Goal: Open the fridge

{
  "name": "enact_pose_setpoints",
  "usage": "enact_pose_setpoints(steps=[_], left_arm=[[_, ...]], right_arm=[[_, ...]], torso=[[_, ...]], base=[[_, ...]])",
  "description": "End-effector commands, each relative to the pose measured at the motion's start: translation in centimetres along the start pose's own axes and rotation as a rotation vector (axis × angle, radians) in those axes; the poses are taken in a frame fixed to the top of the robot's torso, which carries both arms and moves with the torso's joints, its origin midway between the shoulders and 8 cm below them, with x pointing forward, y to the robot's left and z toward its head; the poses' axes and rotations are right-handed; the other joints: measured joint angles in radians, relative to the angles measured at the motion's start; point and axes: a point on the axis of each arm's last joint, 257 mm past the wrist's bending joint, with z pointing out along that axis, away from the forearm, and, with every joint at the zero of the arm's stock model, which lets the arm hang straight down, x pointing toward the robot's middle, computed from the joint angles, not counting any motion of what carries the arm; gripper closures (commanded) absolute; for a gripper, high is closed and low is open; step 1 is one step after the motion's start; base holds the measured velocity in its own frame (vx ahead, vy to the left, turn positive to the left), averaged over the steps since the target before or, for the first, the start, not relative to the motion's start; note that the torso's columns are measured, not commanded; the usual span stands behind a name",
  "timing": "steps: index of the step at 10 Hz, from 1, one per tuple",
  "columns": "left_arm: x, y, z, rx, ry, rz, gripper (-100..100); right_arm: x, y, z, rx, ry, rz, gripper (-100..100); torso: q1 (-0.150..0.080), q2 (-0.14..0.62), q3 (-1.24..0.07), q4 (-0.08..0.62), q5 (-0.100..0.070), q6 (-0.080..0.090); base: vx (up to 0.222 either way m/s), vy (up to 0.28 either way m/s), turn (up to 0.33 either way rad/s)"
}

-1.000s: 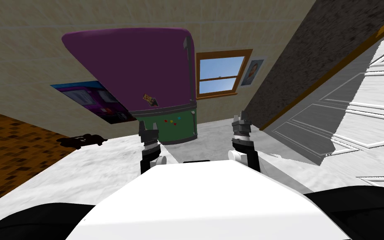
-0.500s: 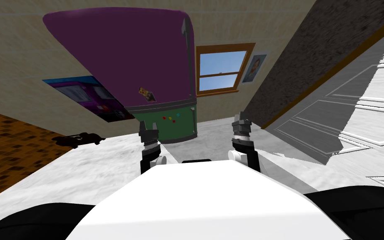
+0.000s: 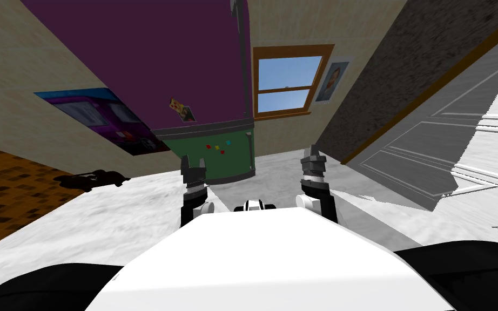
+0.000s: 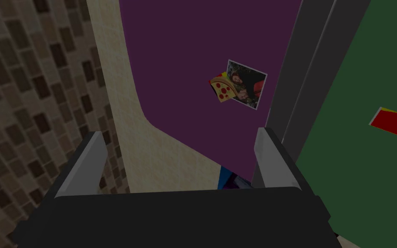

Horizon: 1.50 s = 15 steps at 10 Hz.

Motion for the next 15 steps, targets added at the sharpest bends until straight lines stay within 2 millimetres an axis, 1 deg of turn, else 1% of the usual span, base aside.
enact_pose_setpoints(steps=[1,3,5,6,7,8,9,10,11,12,13,14,15], left_arm=[[0.4,0.4,1.0,-0.024,0.066,0.031,-100],[0.3,0.8,2.1,-0.043,0.094,0.052,-100],[0.0,0.6,3.5,-0.048,0.106,0.070,-100],[-0.1,1.0,3.5,-0.061,0.104,0.070,-100],[-0.4,0.9,4.3,-0.066,0.103,0.078,-100],[-0.4,1.0,4.3,-0.070,0.102,0.078,-100],[-0.8,1.0,5.1,-0.077,0.096,0.085,-100],[-1.2,0.5,6.0,-0.069,0.091,0.090,-100],[-1.3,0.9,6.0,-0.086,0.087,0.091,-100],[-1.8,0.6,6.9,-0.087,0.076,0.096,-100],[-1.9,0.8,6.8,-0.094,0.074,0.097,-100],[-2.5,0.5,7.7,-0.097,0.059,0.101,-100],[-2.5,0.6,7.7,-0.102,0.058,0.101,-100]], right_arm=[[0.0,0.0,0.0,0.000,0.000,0.000,0],[0.0,0.0,0.0,0.000,0.000,0.000,0],[0.0,0.0,0.0,0.000,0.000,0.000,0],[0.0,0.0,0.0,0.000,0.000,0.000,0],[0.0,0.0,0.0,0.000,0.000,0.000,0],[0.0,0.0,0.0,0.000,0.000,0.000,0],[0.0,0.0,0.0,0.000,0.000,0.000,0],[0.0,0.0,0.0,0.000,0.000,0.000,0],[0.0,0.0,0.0,0.000,0.000,0.000,0],[0.0,0.0,0.0,0.000,0.000,0.000,0],[0.0,0.0,0.0,0.000,0.000,0.000,0],[0.0,0.0,0.0,0.000,0.000,0.000,0],[0.0,0.0,0.0,0.000,0.000,0.000,0]], torso=[[0.000,0.002,-0.005,0.003,0.000,0.000],[0.001,0.004,-0.005,0.004,0.000,0.000],[0.000,0.004,-0.005,0.004,0.000,0.000],[0.000,0.004,-0.005,0.004,0.000,0.000],[0.003,0.005,-0.005,0.004,0.001,0.000],[0.003,0.005,-0.005,0.004,0.001,0.000],[0.002,0.005,-0.004,0.005,0.001,0.000],[0.001,0.005,-0.005,0.004,0.000,0.000],[-0.001,0.003,-0.006,0.004,0.000,0.000],[0.000,0.003,-0.006,0.004,0.000,0.000],[0.001,0.004,-0.005,0.004,0.000,0.000],[0.002,0.005,-0.005,0.004,0.001,0.000],[0.002,0.005,-0.005,0.004,0.001,0.000]], base=[[0.025,-0.050,-0.052],[0.037,-0.059,-0.079],[0.052,-0.083,-0.088],[0.044,-0.054,-0.031],[0.038,-0.044,-0.061],[0.028,-0.034,-0.039],[0.027,-0.052,-0.074],[0.050,-0.083,-0.118],[0.051,-0.067,-0.037],[0.052,-0.070,-0.079],[0.040,-0.050,-0.038],[0.039,-0.050,-0.073],[0.032,-0.042,-0.044]])
